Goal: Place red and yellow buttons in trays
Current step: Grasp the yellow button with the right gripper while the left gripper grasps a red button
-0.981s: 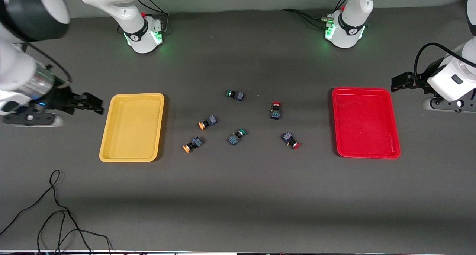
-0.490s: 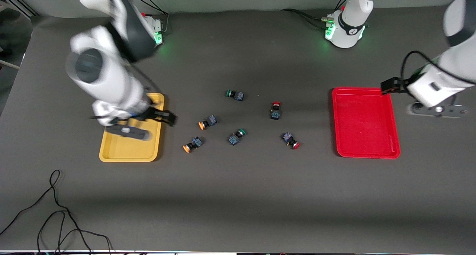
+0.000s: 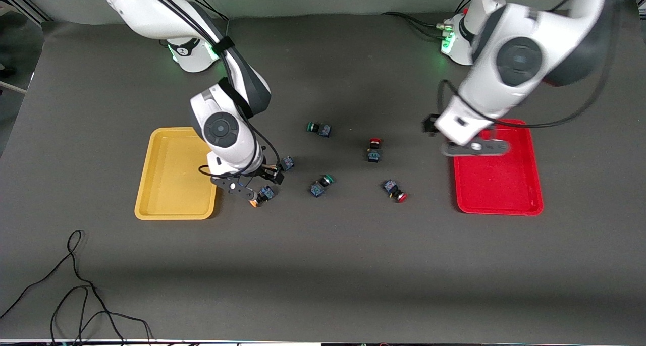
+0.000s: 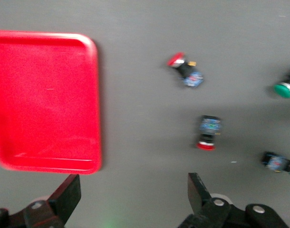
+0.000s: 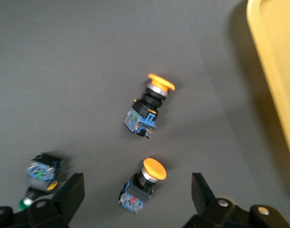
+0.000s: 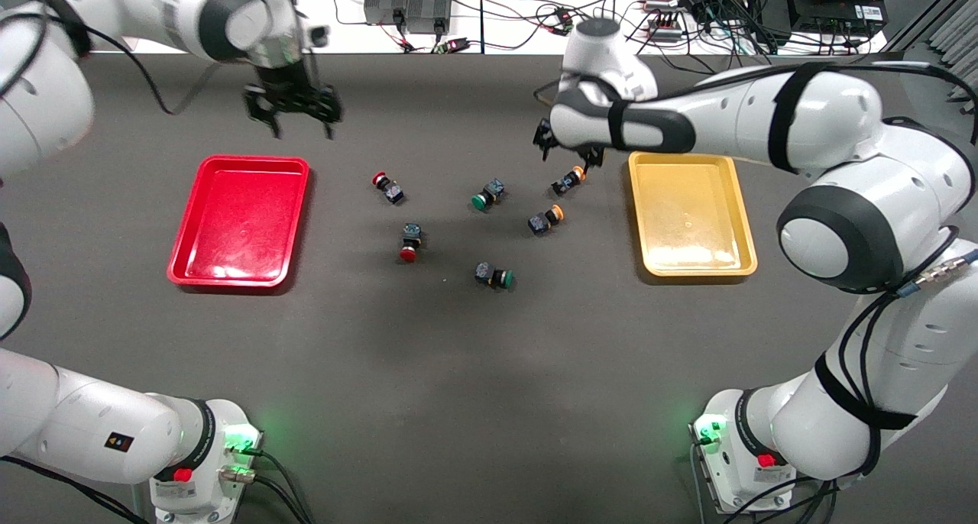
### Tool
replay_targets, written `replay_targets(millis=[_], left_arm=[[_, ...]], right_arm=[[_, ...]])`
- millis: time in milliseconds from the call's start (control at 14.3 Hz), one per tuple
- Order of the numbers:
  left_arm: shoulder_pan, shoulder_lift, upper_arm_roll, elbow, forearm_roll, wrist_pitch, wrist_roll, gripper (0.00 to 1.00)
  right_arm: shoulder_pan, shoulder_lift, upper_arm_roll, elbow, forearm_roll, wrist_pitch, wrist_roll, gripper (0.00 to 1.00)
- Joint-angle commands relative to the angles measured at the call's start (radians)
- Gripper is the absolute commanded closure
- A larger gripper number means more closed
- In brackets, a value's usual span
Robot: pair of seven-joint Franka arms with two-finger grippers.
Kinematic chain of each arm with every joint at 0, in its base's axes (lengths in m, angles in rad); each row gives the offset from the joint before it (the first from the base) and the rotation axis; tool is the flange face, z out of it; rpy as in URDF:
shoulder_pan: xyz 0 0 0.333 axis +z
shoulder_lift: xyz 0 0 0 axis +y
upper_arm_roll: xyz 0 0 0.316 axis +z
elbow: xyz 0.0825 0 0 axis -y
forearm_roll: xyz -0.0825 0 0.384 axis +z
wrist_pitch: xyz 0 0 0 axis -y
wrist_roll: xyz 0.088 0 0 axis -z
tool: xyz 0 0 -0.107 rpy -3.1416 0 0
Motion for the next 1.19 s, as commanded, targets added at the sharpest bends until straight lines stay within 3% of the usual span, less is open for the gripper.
replay_targets(millis=[0,210,420,701,841,911,981,1121], left_arm=[[-0.133,0.004,0.016,-0.03,-0.026,0.071,-0.086,0.0],[-0.23,0.033,0.018,-0.029,-0.028,0.107,-0.096,0.0],[-0.255,0.09,0.016,-0.043,-0.028,0.17,-0.096,0.0],[-0.269,0.169,0.018,-0.2,-0.028,0.446,-0.094,0.0],[-0.276,0.235,0.018,-0.218,-0.026,0.511,-0.097,0.0],[-0.283,0.266,0.018,-0.218,-0.026,0.532,-0.097,0.0],[-0.283,0.297,0.018,-0.221,-0.023,0.558,-0.097,0.0],[-0.283,0.349,0.018,-0.222,-0.016,0.612,-0.096,0.0]], right_arm=[[0.034,0.013,-0.008,-0.045,-0.015,0.059,0.094,0.0],[0.037,0.051,-0.007,-0.048,-0.002,0.102,0.138,0.0],[0.066,0.1,-0.007,-0.048,-0.002,0.157,0.241,0.0],[0.076,0.142,0.001,-0.05,-0.001,0.194,0.273,0.0],[0.08,0.143,0.012,-0.053,-0.001,0.19,0.287,0.01],[0.08,0.143,0.021,-0.054,-0.001,0.185,0.287,0.08],[0.081,0.142,0.027,-0.056,-0.001,0.179,0.287,0.22],[0.08,0.133,0.027,-0.059,-0.001,0.168,0.283,0.62]])
